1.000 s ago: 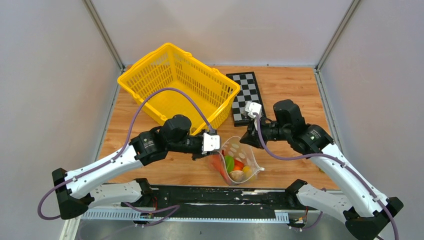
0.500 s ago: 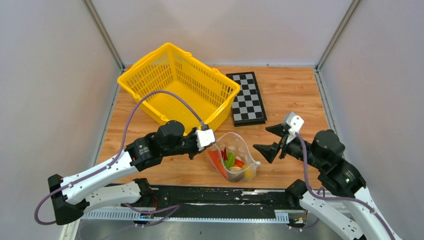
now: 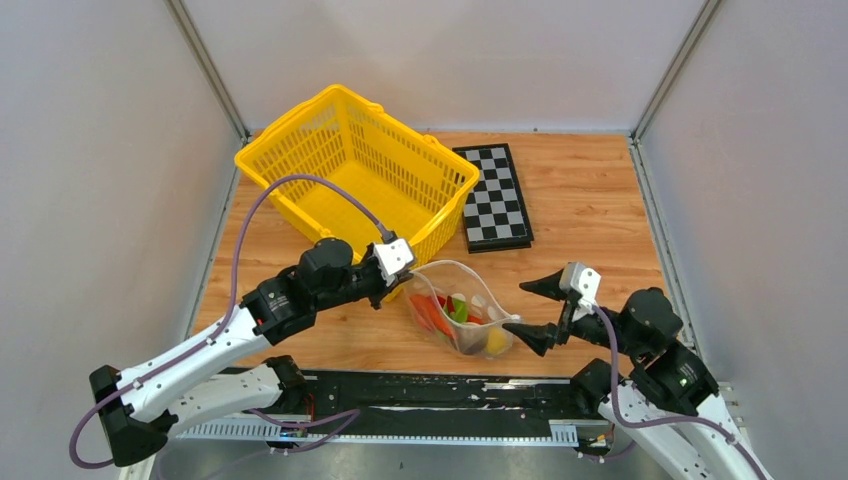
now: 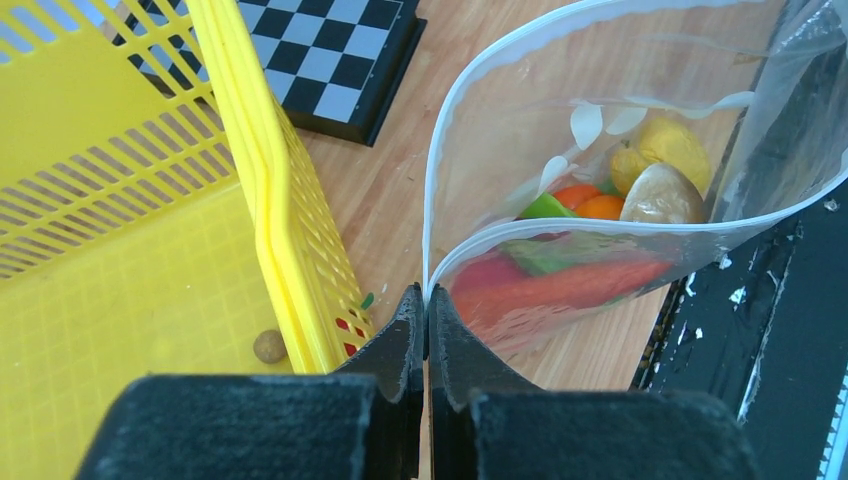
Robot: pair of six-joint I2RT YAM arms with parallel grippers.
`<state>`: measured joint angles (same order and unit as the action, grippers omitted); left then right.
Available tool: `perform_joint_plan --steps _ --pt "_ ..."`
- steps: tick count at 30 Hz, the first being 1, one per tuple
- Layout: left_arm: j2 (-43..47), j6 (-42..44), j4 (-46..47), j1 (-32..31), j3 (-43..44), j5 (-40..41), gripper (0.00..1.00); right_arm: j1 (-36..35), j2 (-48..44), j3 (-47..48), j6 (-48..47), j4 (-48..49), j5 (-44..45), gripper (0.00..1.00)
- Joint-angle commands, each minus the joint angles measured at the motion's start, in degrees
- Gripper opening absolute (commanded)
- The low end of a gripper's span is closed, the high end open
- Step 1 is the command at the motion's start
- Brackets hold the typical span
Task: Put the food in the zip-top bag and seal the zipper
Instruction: Zip the zipper food storage bag at the center of the board.
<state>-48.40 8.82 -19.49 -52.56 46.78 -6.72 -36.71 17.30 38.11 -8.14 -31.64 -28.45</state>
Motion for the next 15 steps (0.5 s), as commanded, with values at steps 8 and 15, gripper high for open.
perform_joint_plan --steps 8,15 --pt "0.0 -0.7 1.5 3.7 0.1 3.7 0.0 -0.2 -0.8 -1.2 3.7 1.1 -3.4 0.76" --pt "-0.2 -0.8 1.4 5.0 0.0 3.5 0.0 -0.2 1.4 -5.2 6.4 4.2 -2.0 0.56"
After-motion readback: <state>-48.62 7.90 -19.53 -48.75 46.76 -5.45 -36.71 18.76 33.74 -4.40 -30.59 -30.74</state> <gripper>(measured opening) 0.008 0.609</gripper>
